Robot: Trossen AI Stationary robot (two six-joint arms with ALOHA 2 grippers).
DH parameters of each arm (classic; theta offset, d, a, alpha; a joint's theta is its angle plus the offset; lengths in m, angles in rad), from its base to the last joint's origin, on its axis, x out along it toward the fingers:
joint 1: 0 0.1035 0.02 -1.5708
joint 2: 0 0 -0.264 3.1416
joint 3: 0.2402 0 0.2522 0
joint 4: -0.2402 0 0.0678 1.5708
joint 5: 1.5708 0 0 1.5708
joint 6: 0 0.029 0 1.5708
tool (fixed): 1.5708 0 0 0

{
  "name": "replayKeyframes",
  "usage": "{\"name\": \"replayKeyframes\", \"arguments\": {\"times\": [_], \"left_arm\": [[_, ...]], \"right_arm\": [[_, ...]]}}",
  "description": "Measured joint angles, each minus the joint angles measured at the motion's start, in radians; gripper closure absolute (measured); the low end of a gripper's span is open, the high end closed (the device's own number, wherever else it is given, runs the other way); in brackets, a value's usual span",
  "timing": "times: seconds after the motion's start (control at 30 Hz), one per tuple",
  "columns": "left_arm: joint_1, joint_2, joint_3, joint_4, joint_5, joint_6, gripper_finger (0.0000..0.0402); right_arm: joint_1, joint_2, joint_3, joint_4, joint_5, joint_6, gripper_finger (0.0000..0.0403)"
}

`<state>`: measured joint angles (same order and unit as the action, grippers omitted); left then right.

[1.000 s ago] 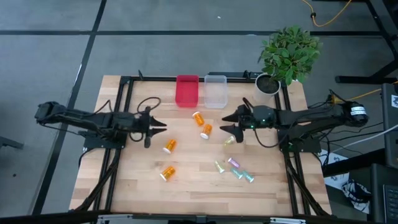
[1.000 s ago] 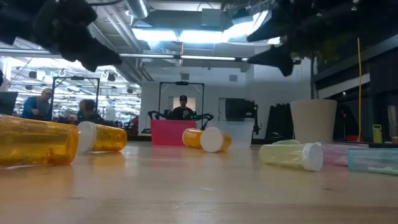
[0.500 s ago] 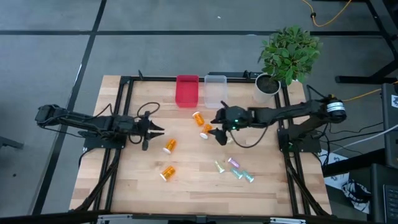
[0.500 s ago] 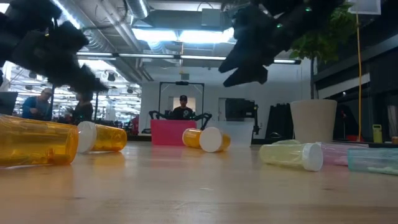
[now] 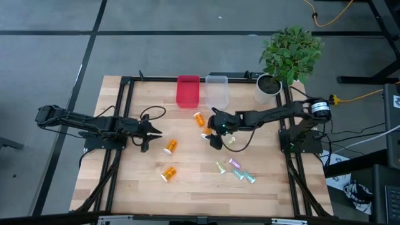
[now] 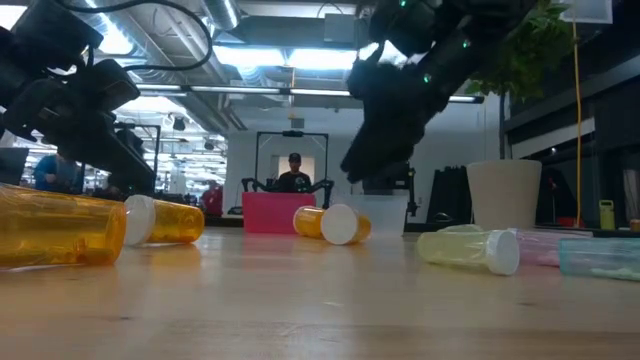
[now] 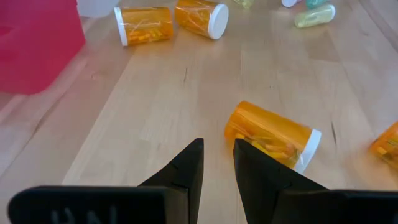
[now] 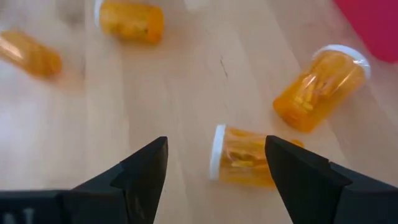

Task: Pick and place medicine bottles into bin by pill shape (circle, oval)
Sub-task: Put the large orange pill bottle into the red bin

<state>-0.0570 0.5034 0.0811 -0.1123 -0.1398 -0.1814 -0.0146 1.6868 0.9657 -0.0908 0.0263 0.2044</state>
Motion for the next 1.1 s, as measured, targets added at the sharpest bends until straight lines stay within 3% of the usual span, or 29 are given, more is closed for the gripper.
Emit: {"name": "replayKeyframes", "arguments": {"times": [0.27,0.47,0.67,1.1], "left_arm": [[0.000,0.000,0.000,0.000,0.000,-0.001,0.0319],[0.000,0.000,0.000,0.000,0.000,-0.001,0.0319],[0.000,0.000,0.000,0.000,-0.001,-0.001,0.0319],[0.000,0.000,0.000,0.000,-0.001,-0.003,0.0319]], "right_arm": [[0.002,0.027,0.000,0.051,0.000,-0.446,0.0132],[0.002,0.027,0.000,0.048,0.004,-0.627,0.0132],[0.002,0.027,0.000,0.009,0.068,-0.655,0.0132],[-0.050,0.111,-0.001,0.007,0.072,-0.664,0.0132]]}}
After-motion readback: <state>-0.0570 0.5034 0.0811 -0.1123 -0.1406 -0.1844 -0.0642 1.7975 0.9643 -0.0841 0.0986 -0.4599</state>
